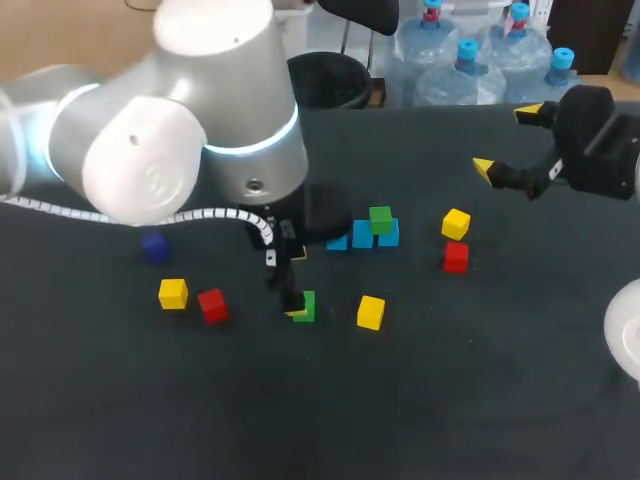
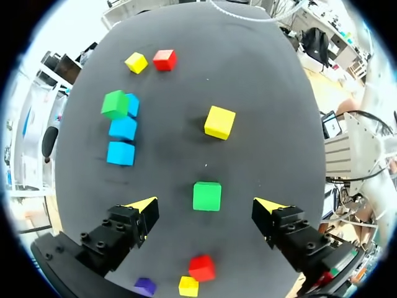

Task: Place the blue cubes, place green cubes on the blue cubes, place the yellow cubes on the green cubes, then place the red cubes on the yellow cubes, and place purple cube on the red cubes.

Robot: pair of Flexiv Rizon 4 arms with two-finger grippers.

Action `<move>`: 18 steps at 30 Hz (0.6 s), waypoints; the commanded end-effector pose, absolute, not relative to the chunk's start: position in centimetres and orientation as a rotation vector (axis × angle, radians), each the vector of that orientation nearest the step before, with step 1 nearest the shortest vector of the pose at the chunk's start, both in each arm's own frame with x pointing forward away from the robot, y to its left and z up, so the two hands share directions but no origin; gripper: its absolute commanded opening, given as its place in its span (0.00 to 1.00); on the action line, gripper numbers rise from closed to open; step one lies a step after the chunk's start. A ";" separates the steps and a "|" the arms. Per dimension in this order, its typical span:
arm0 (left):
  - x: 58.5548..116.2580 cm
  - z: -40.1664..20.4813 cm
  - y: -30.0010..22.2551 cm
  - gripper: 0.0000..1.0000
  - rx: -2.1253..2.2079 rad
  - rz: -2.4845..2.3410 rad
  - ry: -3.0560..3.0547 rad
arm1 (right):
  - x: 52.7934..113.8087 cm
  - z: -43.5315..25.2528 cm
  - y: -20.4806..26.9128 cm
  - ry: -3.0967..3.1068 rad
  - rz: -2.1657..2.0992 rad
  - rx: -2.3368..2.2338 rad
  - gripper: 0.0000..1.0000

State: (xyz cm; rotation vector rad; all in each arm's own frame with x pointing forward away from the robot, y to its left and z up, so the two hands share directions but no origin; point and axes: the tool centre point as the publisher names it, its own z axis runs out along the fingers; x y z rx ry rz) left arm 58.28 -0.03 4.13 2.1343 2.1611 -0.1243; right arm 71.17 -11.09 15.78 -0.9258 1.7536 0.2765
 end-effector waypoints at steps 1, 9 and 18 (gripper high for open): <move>58.4 3.4 -0.3 1.00 2.158 -0.118 2.166 | 71.2 15.8 -11.2 1.753 0.281 -0.927 1.00; 58.3 2.1 -0.2 1.00 2.181 -0.101 2.207 | 71.2 15.8 -11.2 1.753 0.281 -0.927 1.00; 58.2 1.6 -0.5 0.99 2.181 -0.116 2.212 | 71.2 15.8 -11.2 1.753 0.281 -0.927 1.00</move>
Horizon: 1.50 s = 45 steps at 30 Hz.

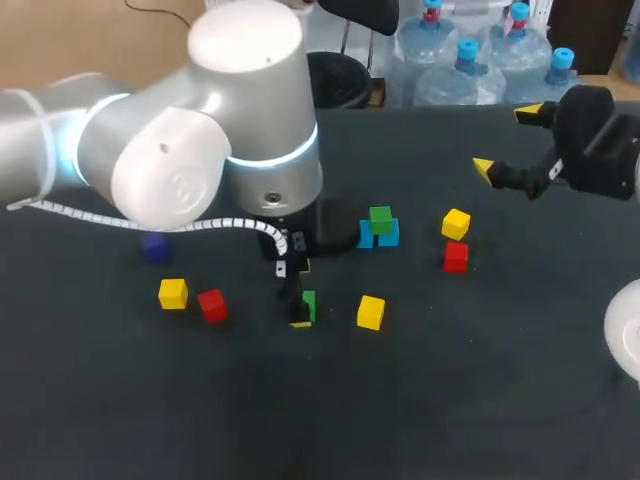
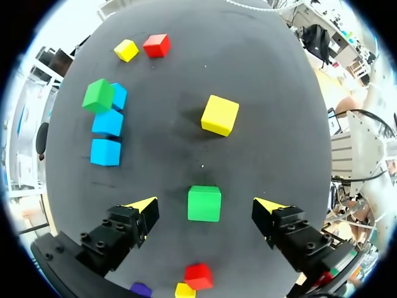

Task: Place the blue cubes, place green cubes on the blue cubes, place the yellow cubes on the green cubes, then place the red cubes on the yellow cubes, and place purple cube on the red cubes.

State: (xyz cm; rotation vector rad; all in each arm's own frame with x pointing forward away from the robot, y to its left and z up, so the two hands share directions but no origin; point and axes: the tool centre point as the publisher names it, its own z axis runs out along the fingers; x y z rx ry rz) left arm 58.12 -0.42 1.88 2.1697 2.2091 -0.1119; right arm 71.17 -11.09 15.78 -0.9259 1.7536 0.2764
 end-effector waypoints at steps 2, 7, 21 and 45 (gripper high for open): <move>58.2 1.4 -0.5 1.00 2.193 -0.115 2.209 | 71.2 15.8 -11.2 1.753 0.281 -0.927 1.00; 58.1 1.2 -0.4 0.92 2.206 -0.116 2.206 | 71.2 15.8 -11.2 1.753 0.281 -0.927 1.00; 57.9 0.4 -0.6 0.86 2.246 -0.108 2.199 | 71.2 15.8 -11.2 1.753 0.281 -0.927 1.00; 58.5 1.3 -0.5 0.00 2.277 -0.075 2.193 | 71.2 15.8 -11.2 1.753 0.281 -0.927 1.00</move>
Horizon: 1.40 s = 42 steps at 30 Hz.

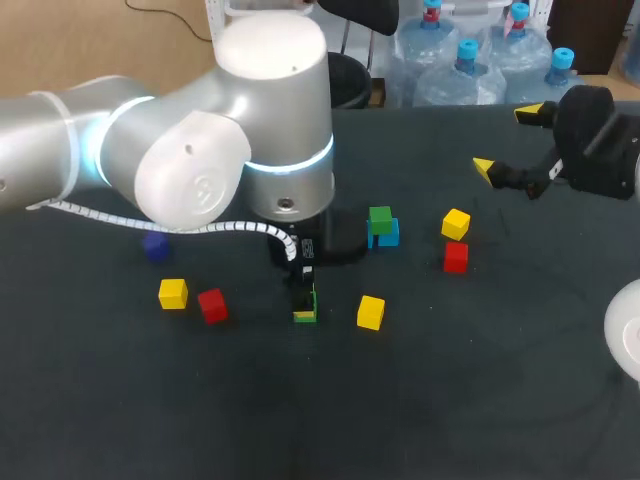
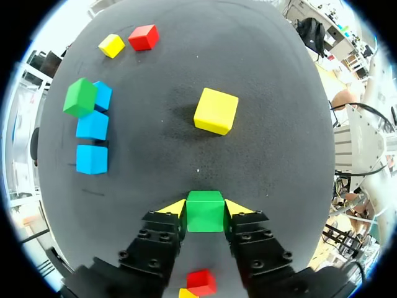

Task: Place the blue cubes, place green cubes on the blue cubes, place the yellow cubes on the green cubes, then place the red cubes on the yellow cubes, and place purple cube on the red cubes.

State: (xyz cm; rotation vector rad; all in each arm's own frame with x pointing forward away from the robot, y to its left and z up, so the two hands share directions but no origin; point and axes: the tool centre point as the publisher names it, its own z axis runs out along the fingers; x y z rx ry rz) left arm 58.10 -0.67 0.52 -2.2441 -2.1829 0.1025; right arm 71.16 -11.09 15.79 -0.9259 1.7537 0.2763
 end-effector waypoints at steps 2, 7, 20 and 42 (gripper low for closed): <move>58.9 2.0 -0.2 0.00 -2.253 0.054 -2.147 | 71.2 15.8 -11.2 1.753 0.281 -0.927 1.00; 59.9 3.5 0.1 0.00 -2.253 0.027 -2.144 | 71.2 15.8 -11.2 1.753 0.281 -0.927 1.00; 62.5 7.0 -1.2 0.00 -2.244 0.076 -2.202 | 71.2 15.8 -11.2 1.753 0.281 -0.927 1.00; 67.8 8.2 -3.4 0.00 -2.268 0.036 -2.275 | 71.2 15.8 -11.2 1.753 0.281 -0.927 1.00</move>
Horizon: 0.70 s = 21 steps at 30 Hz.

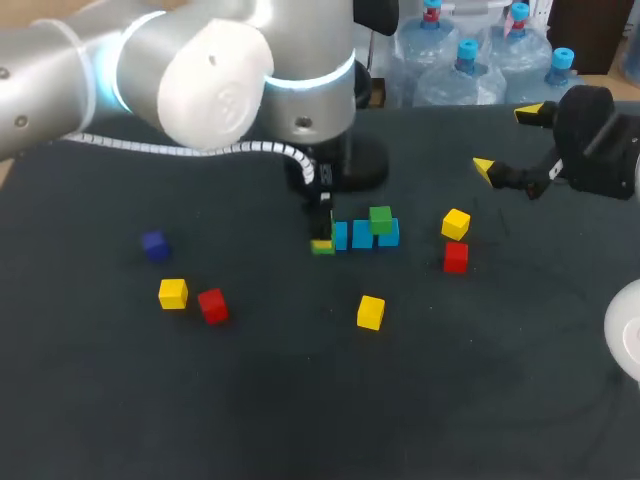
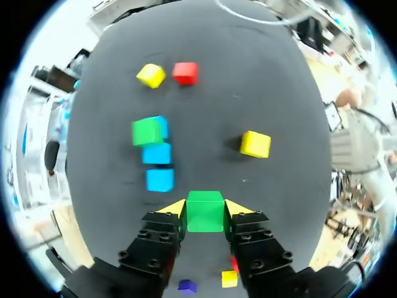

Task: Place the blue cubes, place green cubes on the blue cubes, place the yellow cubes on the green cubes, then place the red cubes on the yellow cubes, and place purple cube on the red cubes.

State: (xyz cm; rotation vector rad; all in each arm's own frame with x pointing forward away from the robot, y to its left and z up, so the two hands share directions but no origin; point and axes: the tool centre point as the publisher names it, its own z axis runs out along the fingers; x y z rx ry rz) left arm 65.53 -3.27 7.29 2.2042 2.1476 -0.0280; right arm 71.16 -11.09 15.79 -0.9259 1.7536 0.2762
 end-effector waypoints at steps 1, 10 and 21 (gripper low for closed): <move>68.3 8.6 -3.3 0.00 2.146 -0.025 2.179 | 71.2 15.8 -11.2 1.753 0.281 -0.927 1.00; 69.7 9.0 -3.9 0.00 2.172 -0.029 2.124 | 71.2 15.8 -11.2 1.753 0.281 -0.927 1.00; 68.9 7.8 -5.0 0.00 2.280 -0.041 2.053 | 71.2 15.8 -11.2 1.753 0.281 -0.927 1.00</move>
